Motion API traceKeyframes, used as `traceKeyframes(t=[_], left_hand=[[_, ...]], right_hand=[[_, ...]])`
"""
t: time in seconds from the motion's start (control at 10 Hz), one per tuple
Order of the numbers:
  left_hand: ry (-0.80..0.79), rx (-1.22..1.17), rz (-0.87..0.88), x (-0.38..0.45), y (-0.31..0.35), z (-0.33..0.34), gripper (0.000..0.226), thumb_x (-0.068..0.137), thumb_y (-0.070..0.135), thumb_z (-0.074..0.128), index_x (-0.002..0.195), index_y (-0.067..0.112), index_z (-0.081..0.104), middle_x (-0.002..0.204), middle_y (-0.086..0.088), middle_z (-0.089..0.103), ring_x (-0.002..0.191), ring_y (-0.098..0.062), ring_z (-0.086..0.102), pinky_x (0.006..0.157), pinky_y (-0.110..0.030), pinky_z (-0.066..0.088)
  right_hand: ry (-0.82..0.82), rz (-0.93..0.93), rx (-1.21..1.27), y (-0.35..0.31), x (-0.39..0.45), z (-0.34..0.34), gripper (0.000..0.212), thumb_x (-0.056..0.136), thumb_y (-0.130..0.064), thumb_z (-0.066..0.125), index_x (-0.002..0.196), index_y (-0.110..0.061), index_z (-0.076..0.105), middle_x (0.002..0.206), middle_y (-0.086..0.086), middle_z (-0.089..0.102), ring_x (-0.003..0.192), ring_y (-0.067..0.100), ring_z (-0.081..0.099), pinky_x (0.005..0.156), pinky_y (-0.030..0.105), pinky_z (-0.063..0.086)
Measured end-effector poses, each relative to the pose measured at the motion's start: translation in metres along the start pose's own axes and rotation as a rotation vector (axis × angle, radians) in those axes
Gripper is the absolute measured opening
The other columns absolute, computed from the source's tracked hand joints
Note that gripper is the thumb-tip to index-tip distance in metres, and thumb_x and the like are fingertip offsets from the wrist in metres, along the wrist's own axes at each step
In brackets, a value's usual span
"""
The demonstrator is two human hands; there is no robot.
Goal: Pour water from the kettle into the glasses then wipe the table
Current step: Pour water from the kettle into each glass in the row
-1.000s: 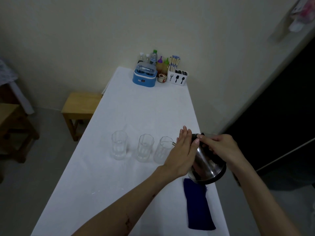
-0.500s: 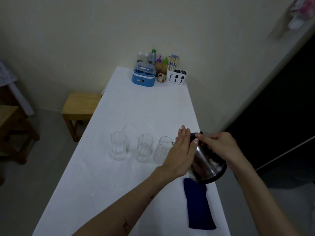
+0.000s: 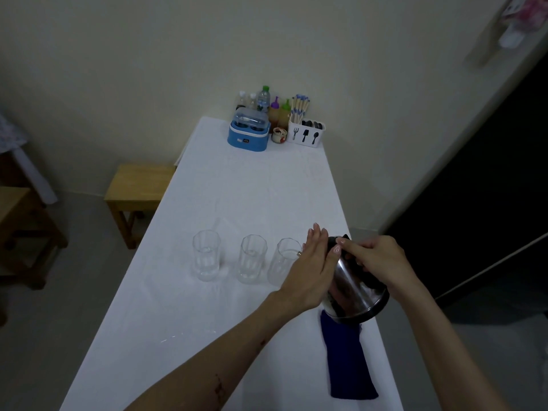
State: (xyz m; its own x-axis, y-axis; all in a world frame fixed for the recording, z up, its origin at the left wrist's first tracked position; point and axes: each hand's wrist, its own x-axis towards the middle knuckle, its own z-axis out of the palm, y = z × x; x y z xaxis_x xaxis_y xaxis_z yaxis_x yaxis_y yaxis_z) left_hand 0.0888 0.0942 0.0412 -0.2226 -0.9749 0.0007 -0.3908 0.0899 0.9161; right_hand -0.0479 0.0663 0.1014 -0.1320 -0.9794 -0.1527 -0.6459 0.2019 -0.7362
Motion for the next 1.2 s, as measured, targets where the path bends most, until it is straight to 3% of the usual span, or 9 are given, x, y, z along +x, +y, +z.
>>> traceKeyframes(t=[0.7, 0.9, 1.1, 1.2], left_hand=[[-0.036, 0.011, 0.023, 0.001, 0.002, -0.003, 0.06, 0.103, 0.044, 0.018, 0.154, 0.015, 0.004, 0.162, 0.003, -0.009, 0.147, -0.006, -0.011, 0.122, -0.031, 0.0], [-0.035, 0.031, 0.055, 0.001, 0.005, -0.004, 0.06, 0.103, 0.044, 0.017, 0.153, 0.015, 0.003, 0.162, 0.002, -0.009, 0.147, -0.007, -0.011, 0.122, -0.032, 0.0], [-0.033, 0.034, 0.094, 0.001, 0.013, -0.006, 0.06, 0.103, 0.043, 0.017, 0.154, 0.015, 0.002, 0.162, 0.003, -0.01, 0.147, -0.005, -0.012, 0.121, -0.03, -0.002], [-0.032, 0.034, 0.115, 0.0, 0.017, -0.006, 0.059, 0.103, 0.043, 0.018, 0.153, 0.016, 0.002, 0.162, 0.004, -0.01, 0.146, -0.004, -0.012, 0.12, -0.027, -0.004]], right_hand=[[0.044, 0.028, 0.035, -0.003, -0.009, 0.0, 0.047, 0.08, -0.047, 0.077, 0.07, -0.001, 0.076, 0.053, 0.007, 0.06, 0.054, 0.021, 0.057, 0.056, 0.033, 0.046], [0.062, 0.022, 0.038, -0.004, -0.012, -0.004, 0.043, 0.08, -0.048, 0.077, 0.068, -0.007, 0.077, 0.053, 0.004, 0.063, 0.055, 0.019, 0.06, 0.058, 0.032, 0.048], [0.095, -0.01, 0.073, -0.006, -0.016, -0.012, 0.049, 0.081, -0.046, 0.076, 0.076, 0.003, 0.075, 0.057, 0.008, 0.061, 0.055, 0.017, 0.056, 0.06, 0.031, 0.045], [0.117, -0.024, 0.074, -0.005, -0.018, -0.014, 0.048, 0.079, -0.048, 0.077, 0.072, -0.001, 0.077, 0.055, 0.006, 0.062, 0.056, 0.017, 0.058, 0.061, 0.033, 0.047]])
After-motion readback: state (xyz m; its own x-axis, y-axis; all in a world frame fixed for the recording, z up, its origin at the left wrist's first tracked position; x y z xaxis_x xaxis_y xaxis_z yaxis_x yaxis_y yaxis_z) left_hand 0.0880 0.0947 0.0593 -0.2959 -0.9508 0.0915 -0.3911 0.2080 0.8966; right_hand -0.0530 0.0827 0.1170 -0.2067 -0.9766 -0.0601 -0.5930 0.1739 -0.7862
